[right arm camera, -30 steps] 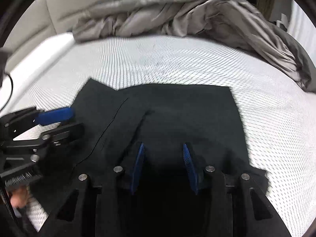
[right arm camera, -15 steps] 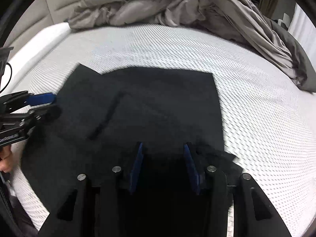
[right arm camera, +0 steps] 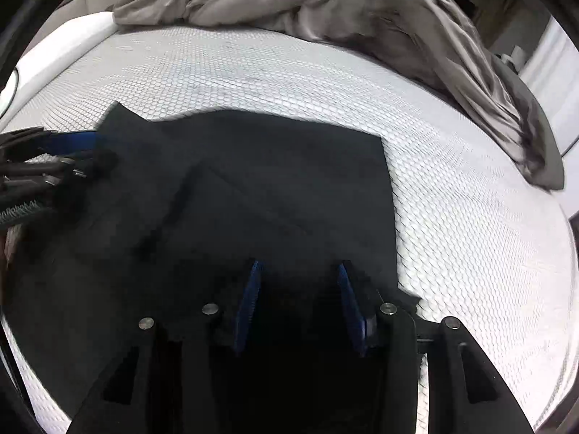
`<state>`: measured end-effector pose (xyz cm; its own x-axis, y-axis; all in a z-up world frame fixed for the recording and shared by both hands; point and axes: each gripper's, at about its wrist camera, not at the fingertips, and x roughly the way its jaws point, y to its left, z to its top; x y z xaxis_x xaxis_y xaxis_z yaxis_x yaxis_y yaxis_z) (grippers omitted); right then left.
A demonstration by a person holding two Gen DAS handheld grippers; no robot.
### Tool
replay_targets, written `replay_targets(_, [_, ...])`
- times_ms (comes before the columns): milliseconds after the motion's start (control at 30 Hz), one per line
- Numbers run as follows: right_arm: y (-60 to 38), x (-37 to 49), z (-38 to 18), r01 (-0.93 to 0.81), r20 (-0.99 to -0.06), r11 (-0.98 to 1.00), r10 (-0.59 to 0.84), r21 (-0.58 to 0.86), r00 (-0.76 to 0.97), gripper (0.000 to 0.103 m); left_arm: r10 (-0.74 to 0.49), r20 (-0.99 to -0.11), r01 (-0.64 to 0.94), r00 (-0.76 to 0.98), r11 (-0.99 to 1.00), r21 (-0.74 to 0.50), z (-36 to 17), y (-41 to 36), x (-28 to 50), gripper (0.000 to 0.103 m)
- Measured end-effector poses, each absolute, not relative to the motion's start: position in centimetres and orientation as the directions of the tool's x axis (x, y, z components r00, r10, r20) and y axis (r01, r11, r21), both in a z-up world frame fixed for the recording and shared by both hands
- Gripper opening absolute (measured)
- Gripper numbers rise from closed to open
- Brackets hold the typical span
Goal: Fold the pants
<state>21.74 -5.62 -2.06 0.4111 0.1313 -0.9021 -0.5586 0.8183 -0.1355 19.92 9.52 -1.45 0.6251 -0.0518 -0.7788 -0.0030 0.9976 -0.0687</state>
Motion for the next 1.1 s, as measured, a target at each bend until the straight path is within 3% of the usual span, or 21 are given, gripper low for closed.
replay_targets(133, [-6.0,19.9,-0.1,-0.576,-0.882,0.816,0.300,0.040,0.363,0.044,-0.210,-0.714,0.144,0.668,0.978,-0.152,0.9,7.5,15.4,0.045])
replay_targets(200, [-4.4,18.8,-0.2,-0.622,-0.876,0.776,0.367,0.102,0.314,0.044,-0.248,-0.743,0.226,0.622,0.965,-0.133,-0.2,5.5,14.5,0.045])
replay_targets(300, [-2.9,18.0,-2.1,-0.662,-0.902,0.749,0.278,-0.013,0.332,0.044,-0.207,-0.771,0.258,0.603,0.964,-0.057,-2.5,4.3,14.0,0.045])
replay_targets(433, [-6.6,18.2,-2.0,-0.619,-0.899,0.776,0.178,-0.123,0.401,0.044,-0.211,-0.776,0.249,0.594,0.966,-0.073,-1.9,5.9,11.4,0.045])
replay_targets(533, [-9.8,17.5,-0.1,-0.612,-0.879,0.789,0.259,-0.047,0.401,0.042,-0.168,-0.754,0.188,0.635,0.980,-0.060,-1.0,7.2,9.4,0.045])
replay_targets(667, [-8.2,15.0,0.6,-0.684,-0.854,0.726,0.402,0.077,0.330,0.043,-0.297,-0.715,0.263,0.633,0.951,-0.163,-0.3,5.5,8.4,0.045])
replay_targets(800, [-7.2,12.5,-1.6,-0.731,-0.890,0.682,0.315,-0.030,0.331,0.044,-0.238,-0.778,0.299,0.582,0.952,-0.068,-2.8,4.2,7.9,0.045])
replay_targets(967, [-13.9,13.0,0.8,-0.710,-0.877,0.704,0.349,0.013,0.330,0.044,-0.262,-0.777,0.321,0.573,0.944,-0.082,-1.5,6.9,5.7,0.046])
replay_targets(1033, [-16.6,12.8,2.8,-0.704,-0.846,0.705,0.423,0.081,0.325,0.047,-0.280,-0.751,0.290,0.598,0.949,-0.123,-0.7,9.1,5.1,0.047])
replay_targets(1100, [-18.8,13.7,3.8,-0.646,-0.813,0.748,0.465,0.150,0.349,0.060,-0.295,-0.719,0.228,0.630,0.955,-0.191,-0.2,11.7,5.8,0.053])
